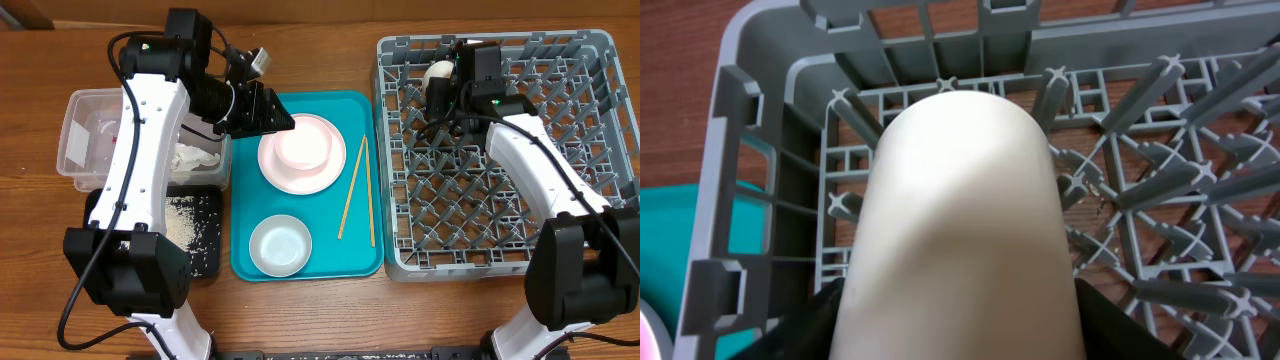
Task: Sort waste into correct bins and load items into the dishwasher
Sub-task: 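Lower cup with right gripper into dish rack and release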
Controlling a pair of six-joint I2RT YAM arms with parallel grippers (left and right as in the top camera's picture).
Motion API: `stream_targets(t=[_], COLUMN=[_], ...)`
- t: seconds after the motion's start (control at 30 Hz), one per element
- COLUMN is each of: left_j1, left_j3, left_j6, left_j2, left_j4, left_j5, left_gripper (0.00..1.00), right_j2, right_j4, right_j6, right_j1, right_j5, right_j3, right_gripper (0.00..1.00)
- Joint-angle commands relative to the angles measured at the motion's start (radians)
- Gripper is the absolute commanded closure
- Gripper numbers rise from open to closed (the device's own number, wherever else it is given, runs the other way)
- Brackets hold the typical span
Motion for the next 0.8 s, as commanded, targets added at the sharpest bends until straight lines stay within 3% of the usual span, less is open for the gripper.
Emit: stream_targets(t=[0.0, 0.17, 0.63, 0.73, 0.77], left_j1=[-0.004, -0.004, -0.004, -0.004, -0.004], left_j3=[-0.001, -0.001, -0.001, -0.001, -0.001], left_j6=[-0.006, -0.006, -0.006, -0.006, -0.006], left_j2=[-0.019, -0.019, -0.019, -0.019, -0.019], left_j4=[-0.003, -0.004, -0.004, -0.004, -0.005], left_j5=[-0.002, -0.002, -0.009, -0.033, -0.038], left_gripper=[0.55, 0.55, 0.55, 0.62, 0.69], right_j2=[-0.005, -0.008, -0.084, -0.137, -0.155], right_j4=[0.000, 0.004, -0.077, -0.146, -0.161], right_j6=[-0.004, -0.004, -0.004, -0.004, -0.004], right_j1=[0.002, 0.002, 0.002, 0.002, 0.002], right_j5=[0.011, 0.011, -0.013, -0.100, -0.151], right_j3=[0.023, 0.025, 0.099, 0.129, 0.131], right_gripper=[0.28, 0.18, 0.23, 0.26, 0.29])
